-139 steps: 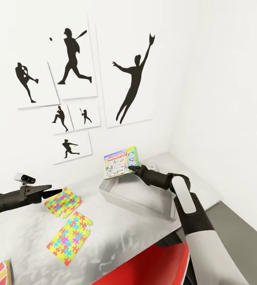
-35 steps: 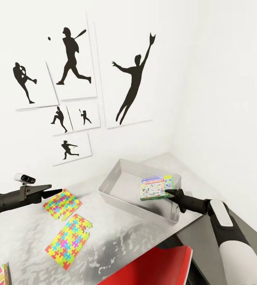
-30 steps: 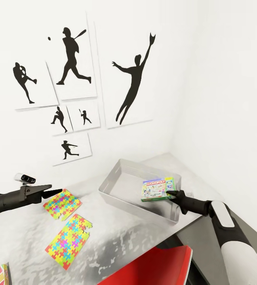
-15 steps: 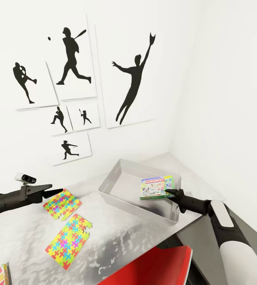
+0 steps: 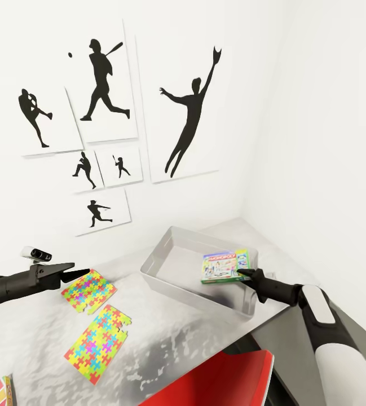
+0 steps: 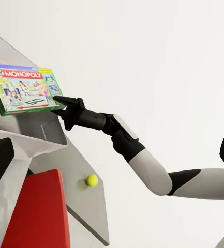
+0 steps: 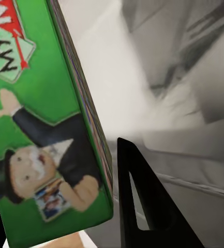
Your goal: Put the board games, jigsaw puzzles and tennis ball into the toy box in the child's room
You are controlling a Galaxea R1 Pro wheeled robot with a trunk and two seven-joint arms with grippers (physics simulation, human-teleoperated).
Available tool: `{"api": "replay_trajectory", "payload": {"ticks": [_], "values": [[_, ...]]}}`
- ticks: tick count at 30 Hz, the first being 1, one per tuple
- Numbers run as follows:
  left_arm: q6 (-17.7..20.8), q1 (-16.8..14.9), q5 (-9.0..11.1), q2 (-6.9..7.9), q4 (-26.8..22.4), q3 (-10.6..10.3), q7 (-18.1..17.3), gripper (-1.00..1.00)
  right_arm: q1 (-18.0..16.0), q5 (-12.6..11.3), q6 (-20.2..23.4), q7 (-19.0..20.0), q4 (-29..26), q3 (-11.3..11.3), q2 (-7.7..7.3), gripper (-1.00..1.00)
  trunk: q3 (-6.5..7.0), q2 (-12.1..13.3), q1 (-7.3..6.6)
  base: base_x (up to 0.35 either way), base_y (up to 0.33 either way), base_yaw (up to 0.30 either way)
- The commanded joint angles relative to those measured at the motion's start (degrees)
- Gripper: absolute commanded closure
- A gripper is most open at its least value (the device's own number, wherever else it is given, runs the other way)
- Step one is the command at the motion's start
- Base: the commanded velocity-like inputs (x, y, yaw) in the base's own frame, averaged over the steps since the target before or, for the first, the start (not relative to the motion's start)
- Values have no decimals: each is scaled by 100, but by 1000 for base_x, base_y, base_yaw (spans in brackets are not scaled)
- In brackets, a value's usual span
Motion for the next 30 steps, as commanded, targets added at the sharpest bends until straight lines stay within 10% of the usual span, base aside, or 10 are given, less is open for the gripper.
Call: {"api": "replay_trajectory", "payload": {"ticks": [1, 15, 16, 30], "values": [[61, -4, 0, 0, -1, -3, -20, -100, -6, -33, 26, -36, -36, -9, -1, 100, -12, -12, 3, 0, 0, 0], [61, -4, 5, 0, -1, 5, -20, -100, -6, -37, 13, -55, -202, -11, -6, 100, -12, -12, 3, 0, 0, 0], [61, -4, 6, -1, -1, 5, -20, -100, -7, -36, 11, -57, -204, -9, -6, -100, -12, -12, 3, 0, 0, 0], [61, -4, 0, -2, -1, 5, -20, -100, -6, -33, 4, -61, -202, -7, -24, -100, -12, -12, 3, 0, 0, 0]]}}
